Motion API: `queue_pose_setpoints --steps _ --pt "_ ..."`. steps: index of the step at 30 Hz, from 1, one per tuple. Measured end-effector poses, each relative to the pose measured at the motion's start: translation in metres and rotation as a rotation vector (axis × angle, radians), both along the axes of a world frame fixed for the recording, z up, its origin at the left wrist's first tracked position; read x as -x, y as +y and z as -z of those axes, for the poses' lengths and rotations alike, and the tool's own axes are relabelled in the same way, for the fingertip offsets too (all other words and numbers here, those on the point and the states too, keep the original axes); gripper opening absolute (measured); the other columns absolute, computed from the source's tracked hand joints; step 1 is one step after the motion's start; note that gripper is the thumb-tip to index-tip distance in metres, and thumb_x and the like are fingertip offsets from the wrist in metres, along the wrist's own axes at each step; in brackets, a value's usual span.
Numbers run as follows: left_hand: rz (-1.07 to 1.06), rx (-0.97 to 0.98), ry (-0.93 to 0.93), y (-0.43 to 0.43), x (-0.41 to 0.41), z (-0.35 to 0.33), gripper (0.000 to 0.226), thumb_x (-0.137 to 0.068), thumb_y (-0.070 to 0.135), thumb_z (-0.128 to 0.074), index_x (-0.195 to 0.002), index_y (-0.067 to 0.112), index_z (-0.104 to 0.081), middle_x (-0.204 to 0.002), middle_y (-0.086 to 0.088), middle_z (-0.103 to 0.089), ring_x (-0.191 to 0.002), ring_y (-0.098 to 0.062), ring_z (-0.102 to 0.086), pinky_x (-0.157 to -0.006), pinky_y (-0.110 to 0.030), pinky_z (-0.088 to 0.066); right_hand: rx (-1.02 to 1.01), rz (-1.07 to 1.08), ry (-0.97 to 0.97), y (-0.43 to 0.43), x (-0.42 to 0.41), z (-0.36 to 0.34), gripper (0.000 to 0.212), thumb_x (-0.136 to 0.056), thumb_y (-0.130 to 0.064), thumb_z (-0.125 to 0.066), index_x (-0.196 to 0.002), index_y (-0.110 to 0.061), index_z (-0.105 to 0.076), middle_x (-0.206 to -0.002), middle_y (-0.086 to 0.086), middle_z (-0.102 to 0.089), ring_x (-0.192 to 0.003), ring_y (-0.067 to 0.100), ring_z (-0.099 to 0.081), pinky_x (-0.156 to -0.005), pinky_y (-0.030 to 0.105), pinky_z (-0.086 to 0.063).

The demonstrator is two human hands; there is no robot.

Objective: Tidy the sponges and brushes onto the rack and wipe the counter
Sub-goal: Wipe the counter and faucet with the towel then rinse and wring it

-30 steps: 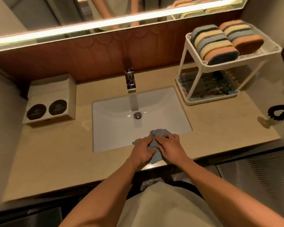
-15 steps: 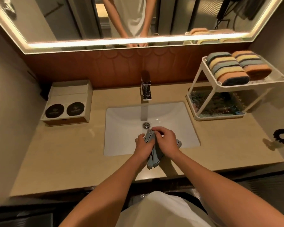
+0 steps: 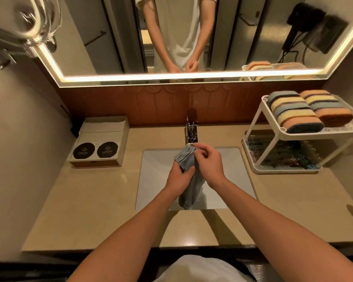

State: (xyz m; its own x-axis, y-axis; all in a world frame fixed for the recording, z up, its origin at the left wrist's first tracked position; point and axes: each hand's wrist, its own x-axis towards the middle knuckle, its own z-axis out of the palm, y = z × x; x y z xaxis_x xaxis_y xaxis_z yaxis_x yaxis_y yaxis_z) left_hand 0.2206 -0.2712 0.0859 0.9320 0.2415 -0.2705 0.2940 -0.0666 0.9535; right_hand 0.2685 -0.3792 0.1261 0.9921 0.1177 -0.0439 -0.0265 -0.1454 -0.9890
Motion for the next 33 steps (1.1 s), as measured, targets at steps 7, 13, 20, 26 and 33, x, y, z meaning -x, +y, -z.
queue_pose_setpoints --steps 7,13,20,26,33 --pt "0.023 -0.08 0.011 0.004 -0.035 -0.032 0.057 -0.082 0.043 -0.076 -0.131 0.036 -0.049 -0.119 0.01 -0.068 -0.11 -0.01 -0.064 -0.096 -0.04 -0.057 -0.153 -0.021 -0.009 0.012 -0.031 -0.037 0.026 -0.096 -0.006 -0.057 -0.109 -0.023 -0.072 -0.105 -0.006 -0.071 -0.101 0.006 -0.068 -0.084 0.024 -0.059" --pt "-0.024 -0.143 -0.115 -0.001 -0.055 -0.062 0.022 -0.098 0.014 -0.059 -0.115 0.024 -0.067 -0.104 -0.001 -0.073 -0.098 -0.018 -0.067 -0.079 -0.029 -0.056 -0.198 -0.099 -0.05 0.002 -0.052 -0.057 0.026 -0.093 -0.002 -0.059 -0.11 -0.018 -0.071 -0.102 -0.001 -0.072 -0.095 0.003 -0.07 -0.081 0.024 -0.059" --pt "-0.311 0.097 -0.087 -0.009 -0.072 -0.098 0.014 -0.099 0.013 -0.06 -0.097 0.023 -0.069 -0.094 -0.001 -0.074 -0.09 -0.019 -0.07 -0.077 -0.03 -0.056 -0.135 -0.189 0.015 -0.014 -0.075 -0.046 0.034 -0.094 -0.009 -0.052 -0.118 -0.026 -0.068 -0.114 -0.003 -0.069 -0.106 0.009 -0.065 -0.085 0.023 -0.056" --pt "-0.319 0.172 -0.164 -0.004 -0.078 -0.126 0.017 -0.093 0.002 -0.057 -0.099 0.012 -0.07 -0.093 -0.012 -0.073 -0.085 -0.025 -0.07 -0.081 -0.039 -0.058 -0.012 -0.419 0.086 -0.02 -0.069 -0.033 0.03 -0.093 -0.008 -0.058 -0.117 -0.024 -0.064 -0.105 0.0 -0.071 -0.094 0.013 -0.066 -0.076 0.022 -0.054" --pt "-0.345 0.128 -0.052 0.016 -0.073 -0.108 0.05 -0.076 0.021 -0.062 -0.124 0.004 -0.059 -0.113 -0.02 -0.072 -0.099 -0.03 -0.071 -0.079 -0.042 -0.06 -0.005 -0.383 0.057 -0.001 -0.062 -0.045 0.018 -0.097 -0.023 -0.06 -0.103 -0.006 -0.063 -0.088 0.02 -0.067 -0.074 0.022 -0.061 -0.065 0.048 -0.055"
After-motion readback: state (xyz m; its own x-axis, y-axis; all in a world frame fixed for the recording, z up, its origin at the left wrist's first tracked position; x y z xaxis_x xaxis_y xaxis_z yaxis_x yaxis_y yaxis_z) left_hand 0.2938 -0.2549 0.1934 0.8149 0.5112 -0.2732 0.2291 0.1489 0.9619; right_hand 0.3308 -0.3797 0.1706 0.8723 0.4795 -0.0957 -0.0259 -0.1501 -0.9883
